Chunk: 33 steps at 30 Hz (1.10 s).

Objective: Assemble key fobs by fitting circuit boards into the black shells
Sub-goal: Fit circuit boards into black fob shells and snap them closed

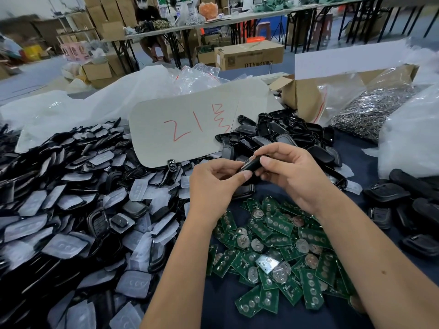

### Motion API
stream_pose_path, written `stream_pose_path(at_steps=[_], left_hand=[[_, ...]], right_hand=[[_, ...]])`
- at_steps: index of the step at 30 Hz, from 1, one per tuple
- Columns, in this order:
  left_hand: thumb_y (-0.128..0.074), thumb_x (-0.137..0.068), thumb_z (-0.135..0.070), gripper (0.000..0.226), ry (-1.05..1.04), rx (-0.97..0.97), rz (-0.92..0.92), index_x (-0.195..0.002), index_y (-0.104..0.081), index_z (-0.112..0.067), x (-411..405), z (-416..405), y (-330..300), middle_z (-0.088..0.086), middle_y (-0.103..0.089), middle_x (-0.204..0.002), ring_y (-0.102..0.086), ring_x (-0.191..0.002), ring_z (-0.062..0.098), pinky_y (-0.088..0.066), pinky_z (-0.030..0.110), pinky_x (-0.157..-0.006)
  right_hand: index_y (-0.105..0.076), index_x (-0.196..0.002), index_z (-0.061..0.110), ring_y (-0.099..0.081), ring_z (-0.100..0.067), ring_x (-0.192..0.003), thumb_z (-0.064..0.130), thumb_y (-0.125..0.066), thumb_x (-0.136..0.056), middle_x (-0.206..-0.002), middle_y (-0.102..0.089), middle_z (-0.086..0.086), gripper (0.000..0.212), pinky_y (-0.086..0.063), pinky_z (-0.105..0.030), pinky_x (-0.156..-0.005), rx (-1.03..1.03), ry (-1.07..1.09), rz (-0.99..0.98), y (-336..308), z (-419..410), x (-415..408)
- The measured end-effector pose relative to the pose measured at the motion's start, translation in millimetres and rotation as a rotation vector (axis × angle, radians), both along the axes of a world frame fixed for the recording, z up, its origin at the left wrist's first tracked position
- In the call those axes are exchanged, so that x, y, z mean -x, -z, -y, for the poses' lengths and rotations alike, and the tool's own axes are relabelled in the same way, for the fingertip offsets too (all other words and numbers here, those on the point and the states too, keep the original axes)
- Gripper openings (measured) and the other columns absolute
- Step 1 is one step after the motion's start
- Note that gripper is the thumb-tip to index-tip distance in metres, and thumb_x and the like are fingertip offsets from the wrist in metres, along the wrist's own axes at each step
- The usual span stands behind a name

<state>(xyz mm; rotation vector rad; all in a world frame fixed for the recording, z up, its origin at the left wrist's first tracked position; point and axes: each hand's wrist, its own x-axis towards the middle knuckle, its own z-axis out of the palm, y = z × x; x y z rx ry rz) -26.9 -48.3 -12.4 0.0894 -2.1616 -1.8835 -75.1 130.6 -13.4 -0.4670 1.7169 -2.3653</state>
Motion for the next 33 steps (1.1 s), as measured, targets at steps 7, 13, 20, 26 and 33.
stream_pose_path(at_steps=[7,13,20,26,33], left_hand=[[-0.09,-0.074,0.001,0.02,-0.034,-0.015,-0.034,-0.084,-0.079,-0.012,1,1,-2,0.006,-0.079,-0.08,-0.077,-0.077,0.024,-0.062,0.029,-0.068],[-0.091,-0.073,-0.002,0.025,-0.024,0.062,-0.047,-0.076,-0.077,-0.023,0,5,-3,0.001,-0.079,-0.078,-0.077,-0.077,0.022,-0.064,0.035,-0.078],[-0.089,-0.074,0.0,0.025,0.055,0.077,-0.064,-0.079,-0.076,-0.021,0,12,0,0.003,-0.079,-0.084,-0.077,-0.083,0.026,-0.063,0.04,-0.082],[-0.083,-0.084,-0.006,0.016,0.114,-0.102,-0.065,-0.087,-0.081,-0.021,-3,8,-4,0.012,-0.079,-0.088,-0.077,-0.084,0.026,-0.064,0.034,-0.074],[-0.075,-0.093,-0.008,0.01,0.064,-0.299,0.046,-0.087,-0.076,-0.015,-3,10,-4,0.012,-0.077,-0.084,-0.076,-0.069,0.024,-0.061,0.027,-0.062]], right_hand=[[-0.071,-0.109,-0.005,-0.065,-0.028,-0.092,-0.011,-0.052,-0.097,-0.107,-0.075,-0.02,0.023,-0.059,-0.029,-0.082,0.027,-0.079,0.013,-1,0,1],[-0.077,-0.111,0.006,-0.07,-0.033,-0.094,-0.004,-0.068,-0.094,-0.109,-0.076,-0.022,0.022,-0.061,-0.041,-0.09,-0.177,-0.036,-0.126,3,-4,1],[-0.077,-0.102,0.004,-0.073,-0.041,-0.098,-0.005,-0.08,-0.084,-0.098,-0.077,-0.02,0.021,-0.061,-0.048,-0.091,-0.233,0.007,-0.228,-1,-3,-3],[-0.078,-0.094,0.015,-0.06,-0.017,-0.059,0.011,-0.078,-0.091,-0.073,-0.069,-0.01,0.005,-0.048,-0.022,-0.053,-0.231,0.095,-0.223,-3,2,-5],[-0.078,-0.113,0.022,-0.07,-0.02,-0.07,0.012,-0.084,-0.086,-0.092,-0.077,-0.008,0.029,-0.053,-0.022,-0.06,-0.356,0.002,-0.274,-3,1,-5]])
